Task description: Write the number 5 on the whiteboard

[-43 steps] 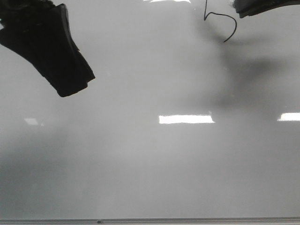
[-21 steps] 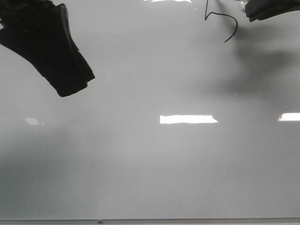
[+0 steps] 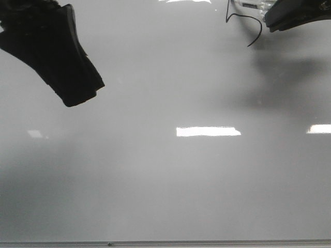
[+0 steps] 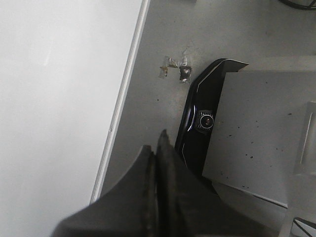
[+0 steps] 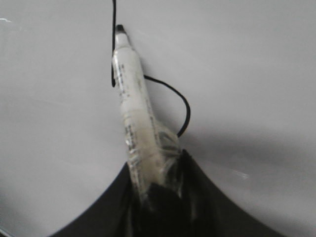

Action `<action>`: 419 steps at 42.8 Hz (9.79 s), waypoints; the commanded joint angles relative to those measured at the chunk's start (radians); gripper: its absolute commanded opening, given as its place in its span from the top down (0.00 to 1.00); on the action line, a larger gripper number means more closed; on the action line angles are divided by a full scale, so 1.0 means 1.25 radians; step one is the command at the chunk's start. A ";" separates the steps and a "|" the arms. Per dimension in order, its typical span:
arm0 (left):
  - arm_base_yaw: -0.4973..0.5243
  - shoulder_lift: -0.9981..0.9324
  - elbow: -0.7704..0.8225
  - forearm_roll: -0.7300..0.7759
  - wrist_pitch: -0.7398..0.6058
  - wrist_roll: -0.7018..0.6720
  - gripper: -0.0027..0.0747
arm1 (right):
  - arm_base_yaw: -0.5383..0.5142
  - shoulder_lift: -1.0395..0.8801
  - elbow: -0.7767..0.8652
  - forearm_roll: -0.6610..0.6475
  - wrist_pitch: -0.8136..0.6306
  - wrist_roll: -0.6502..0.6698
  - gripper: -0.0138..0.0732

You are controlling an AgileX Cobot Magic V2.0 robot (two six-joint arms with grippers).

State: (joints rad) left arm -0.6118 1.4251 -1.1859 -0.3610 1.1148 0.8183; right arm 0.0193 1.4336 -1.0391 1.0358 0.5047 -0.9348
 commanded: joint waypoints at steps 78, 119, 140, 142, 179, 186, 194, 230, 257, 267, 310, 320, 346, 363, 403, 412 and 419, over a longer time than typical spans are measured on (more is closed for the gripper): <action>-0.227 -0.042 -0.204 0.026 -0.011 -0.009 0.28 | 0.475 -0.271 -0.029 -0.426 0.315 0.113 0.91; -0.226 -0.027 -0.204 0.091 0.023 -0.015 0.99 | 0.478 -0.276 -0.029 -0.366 0.275 0.112 0.29; 0.053 -0.119 -0.122 0.108 -0.085 -0.165 0.99 | 0.249 -0.554 0.084 -0.472 0.235 0.213 0.14; 0.106 -0.147 -0.086 0.106 -0.131 -0.203 0.99 | 0.229 -0.597 0.123 -0.472 0.215 0.224 0.14; 0.672 -0.105 0.170 0.077 -0.571 -0.425 0.99 | 0.205 -0.719 0.285 -0.471 0.146 0.256 0.14; 0.672 -0.028 0.148 0.077 -0.622 -0.421 0.99 | 0.205 -0.719 0.285 -0.471 0.146 0.256 0.14; 0.672 0.040 0.117 0.077 -0.631 -0.415 0.99 | 0.205 -0.719 0.285 -0.471 0.146 0.256 0.14; 0.672 0.008 0.113 0.106 -0.642 -0.415 0.36 | 0.205 -0.719 0.285 -0.471 0.119 0.259 0.14; 0.672 -0.346 0.287 0.104 -0.673 -0.415 0.37 | 0.203 -0.719 0.293 -0.474 -0.105 0.419 0.21; 0.669 -0.573 0.451 0.104 -0.726 -0.415 0.53 | 0.140 -0.719 0.299 -0.474 -0.157 0.467 0.77; 0.510 -1.034 0.613 0.089 -0.685 -0.398 0.99 | 0.089 -1.032 0.514 -0.474 -0.243 0.467 0.92; 0.510 -1.034 0.625 0.089 -0.681 -0.398 0.99 | 0.089 -1.032 0.514 -0.474 -0.243 0.467 0.92; 0.510 -1.034 0.635 0.090 -0.683 -0.398 0.99 | 0.089 -1.032 0.514 -0.474 -0.243 0.467 0.92; 0.467 -1.155 0.826 0.246 -0.821 -0.589 0.99 | 0.089 -1.032 0.514 -0.474 -0.242 0.467 0.92; 0.474 -1.156 0.958 0.248 -0.870 -0.631 0.99 | 0.089 -1.032 0.514 -0.474 -0.240 0.467 0.92; 0.474 -1.156 0.958 0.248 -0.870 -0.631 0.99 | 0.089 -1.032 0.514 -0.474 -0.240 0.467 0.92; 0.474 -1.156 0.958 0.248 -0.870 -0.631 0.99 | 0.089 -1.032 0.514 -0.474 -0.240 0.466 0.92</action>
State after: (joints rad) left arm -0.0193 -0.0065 0.0073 -0.0406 0.1038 0.0392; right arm 0.1341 0.1329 -0.3716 0.4319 0.2772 -0.3516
